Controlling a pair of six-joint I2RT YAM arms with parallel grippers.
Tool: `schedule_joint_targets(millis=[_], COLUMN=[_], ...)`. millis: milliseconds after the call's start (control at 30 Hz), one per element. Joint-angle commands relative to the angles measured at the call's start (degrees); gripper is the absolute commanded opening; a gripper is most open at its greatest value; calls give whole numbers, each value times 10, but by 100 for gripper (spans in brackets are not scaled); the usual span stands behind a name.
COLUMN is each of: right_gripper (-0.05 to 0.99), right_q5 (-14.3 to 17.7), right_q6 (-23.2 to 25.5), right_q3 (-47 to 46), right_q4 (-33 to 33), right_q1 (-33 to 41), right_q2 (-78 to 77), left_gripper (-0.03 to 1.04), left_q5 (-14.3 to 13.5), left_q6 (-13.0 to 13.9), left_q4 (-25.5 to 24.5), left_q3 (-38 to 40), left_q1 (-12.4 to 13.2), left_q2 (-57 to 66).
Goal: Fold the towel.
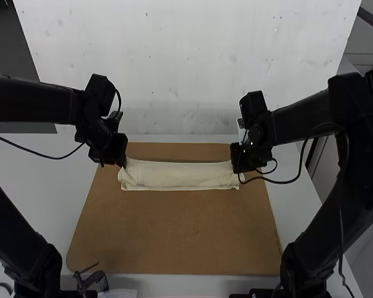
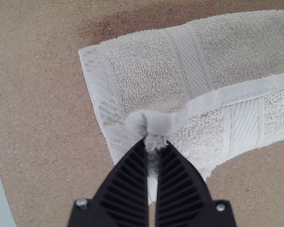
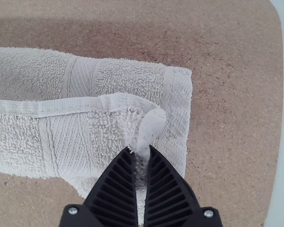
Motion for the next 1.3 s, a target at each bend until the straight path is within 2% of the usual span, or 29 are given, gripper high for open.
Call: schedule_joint_targets(millis=[0, 100, 400, 733, 1033, 1267], right_gripper=[2, 2, 2, 2, 2, 2], right_q5=[20, 24, 27, 38, 39, 39], right_q6=[-1, 4, 11, 14, 14, 17], right_q3=[10, 24, 64, 91, 107, 113], right_q4=[14, 27, 44, 55, 59, 59], right_q1=[-7, -8, -15, -16, -22, -23], right_q2=[23, 56, 107, 153, 179, 189], left_gripper=[2, 2, 2, 2, 2, 2], left_q5=[-21, -22, -31, -36, -52, -52], left_q6=[11, 18, 23, 18, 15, 13], left_q4=[30, 36, 82, 89, 102, 104], left_q3=[2, 23, 64, 93, 104, 117], left_q1=[21, 33, 49, 37, 34, 26], left_q2=[29, 77, 143, 185, 224, 235])
